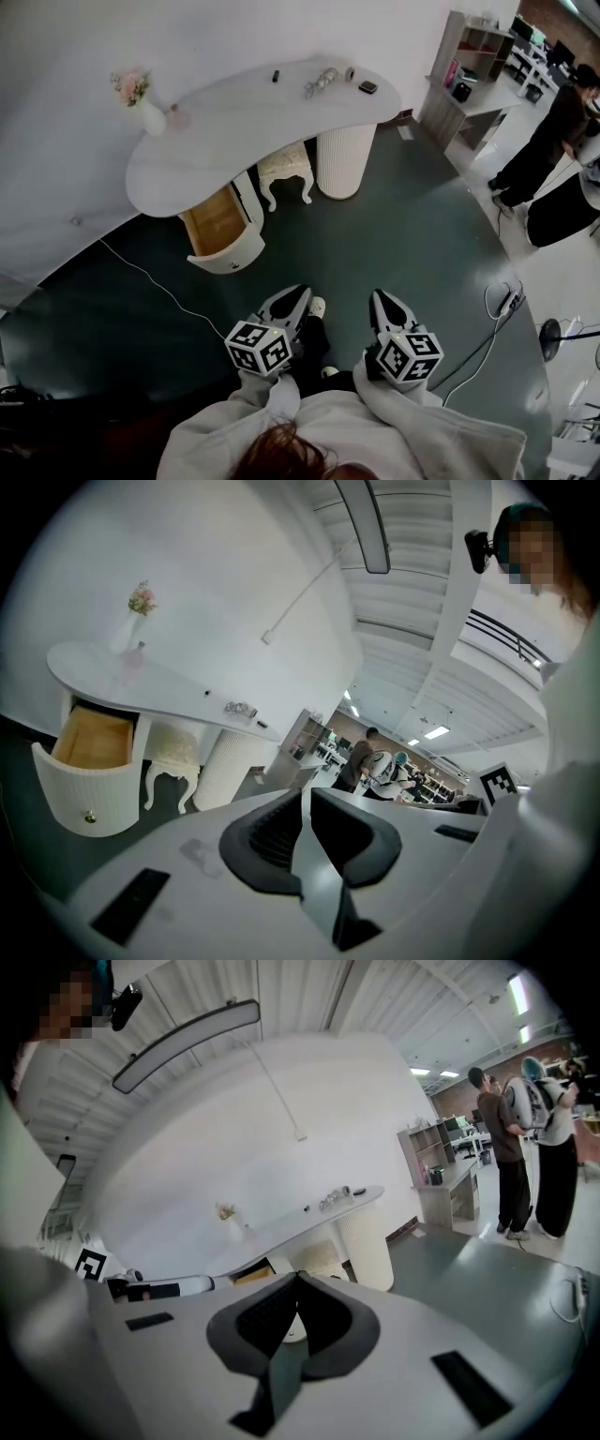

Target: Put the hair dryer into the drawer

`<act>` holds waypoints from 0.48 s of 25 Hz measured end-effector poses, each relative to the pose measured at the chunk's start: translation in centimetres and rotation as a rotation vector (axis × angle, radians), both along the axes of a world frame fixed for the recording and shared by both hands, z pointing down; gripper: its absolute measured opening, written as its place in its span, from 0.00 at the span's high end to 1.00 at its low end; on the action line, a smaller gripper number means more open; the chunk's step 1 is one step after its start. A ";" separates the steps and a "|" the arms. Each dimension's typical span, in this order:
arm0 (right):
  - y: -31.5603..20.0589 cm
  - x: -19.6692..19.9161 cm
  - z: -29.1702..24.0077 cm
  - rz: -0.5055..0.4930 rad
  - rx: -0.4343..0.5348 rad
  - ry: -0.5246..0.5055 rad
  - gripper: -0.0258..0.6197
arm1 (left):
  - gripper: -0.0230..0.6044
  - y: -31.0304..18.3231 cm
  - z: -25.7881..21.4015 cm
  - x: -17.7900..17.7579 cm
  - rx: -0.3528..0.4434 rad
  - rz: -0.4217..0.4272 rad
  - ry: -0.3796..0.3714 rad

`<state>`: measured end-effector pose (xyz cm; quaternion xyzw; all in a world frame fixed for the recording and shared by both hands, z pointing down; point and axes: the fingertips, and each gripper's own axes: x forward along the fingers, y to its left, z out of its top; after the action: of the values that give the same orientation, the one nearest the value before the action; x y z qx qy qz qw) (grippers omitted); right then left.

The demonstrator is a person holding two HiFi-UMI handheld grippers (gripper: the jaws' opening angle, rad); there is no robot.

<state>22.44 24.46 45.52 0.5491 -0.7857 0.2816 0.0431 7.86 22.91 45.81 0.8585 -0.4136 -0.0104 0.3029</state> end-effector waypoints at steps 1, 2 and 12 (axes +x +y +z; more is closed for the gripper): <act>-0.7 0.0 0.0 0.005 -0.002 -0.005 0.88 | 0.90 -0.8 0.0 0.1 0.001 0.010 -0.002; -1.5 -0.1 0.0 0.009 -0.002 -0.007 0.88 | 0.90 -1.5 -0.2 0.1 0.004 0.016 -0.005; -8.7 -0.6 -1.1 0.053 -0.003 0.010 0.88 | 0.90 -9.5 -1.1 -1.1 0.004 0.034 0.010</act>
<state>21.80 15.80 44.40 0.5709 -0.7703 0.2812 0.0405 6.75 13.39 44.73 0.8659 -0.3976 -0.0104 0.3035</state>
